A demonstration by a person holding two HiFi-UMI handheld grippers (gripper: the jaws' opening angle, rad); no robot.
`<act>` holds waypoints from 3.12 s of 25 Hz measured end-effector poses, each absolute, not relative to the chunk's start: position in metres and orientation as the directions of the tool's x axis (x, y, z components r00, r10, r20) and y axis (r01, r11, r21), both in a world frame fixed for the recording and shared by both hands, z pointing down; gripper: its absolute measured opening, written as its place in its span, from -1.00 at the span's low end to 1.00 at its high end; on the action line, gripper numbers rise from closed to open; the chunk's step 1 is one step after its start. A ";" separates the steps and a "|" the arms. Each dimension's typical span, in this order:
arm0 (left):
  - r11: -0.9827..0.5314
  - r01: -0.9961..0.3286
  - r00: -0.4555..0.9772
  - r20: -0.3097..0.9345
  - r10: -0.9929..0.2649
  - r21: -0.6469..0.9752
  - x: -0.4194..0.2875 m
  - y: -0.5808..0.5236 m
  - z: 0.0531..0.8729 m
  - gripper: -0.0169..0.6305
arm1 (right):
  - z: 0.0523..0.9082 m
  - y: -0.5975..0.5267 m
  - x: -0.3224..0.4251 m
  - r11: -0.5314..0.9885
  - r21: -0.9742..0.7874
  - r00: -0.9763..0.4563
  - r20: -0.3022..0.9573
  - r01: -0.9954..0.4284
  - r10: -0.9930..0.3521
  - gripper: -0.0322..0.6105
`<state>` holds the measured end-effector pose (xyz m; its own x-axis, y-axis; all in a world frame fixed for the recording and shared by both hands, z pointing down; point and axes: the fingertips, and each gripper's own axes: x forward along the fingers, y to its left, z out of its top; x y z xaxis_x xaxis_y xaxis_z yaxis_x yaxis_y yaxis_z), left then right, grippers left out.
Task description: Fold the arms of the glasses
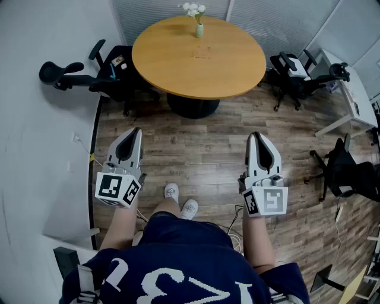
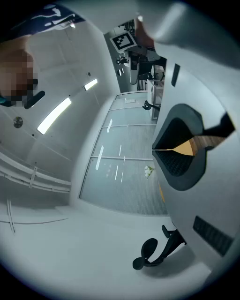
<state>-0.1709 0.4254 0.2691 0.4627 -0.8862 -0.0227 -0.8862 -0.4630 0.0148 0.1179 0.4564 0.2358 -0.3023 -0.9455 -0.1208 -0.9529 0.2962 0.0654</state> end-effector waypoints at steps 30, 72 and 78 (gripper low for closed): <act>-0.494 -0.870 0.491 -0.070 -0.868 0.020 -0.180 0.291 0.258 -0.89 | 0.214 0.333 0.096 0.304 0.052 -0.308 -0.195 -0.951 -0.931 -0.78; -0.464 -0.884 0.460 -0.077 -0.885 0.050 -0.127 -0.120 0.264 -0.89 | 0.205 -0.108 0.145 0.382 0.056 -0.385 -0.191 -0.923 -0.903 -0.78; -0.462 -0.884 0.461 -0.037 -0.887 0.066 -0.111 -0.152 0.281 -0.89 | 0.224 -0.151 0.151 0.401 0.045 -0.403 -0.145 -0.915 -0.903 -0.78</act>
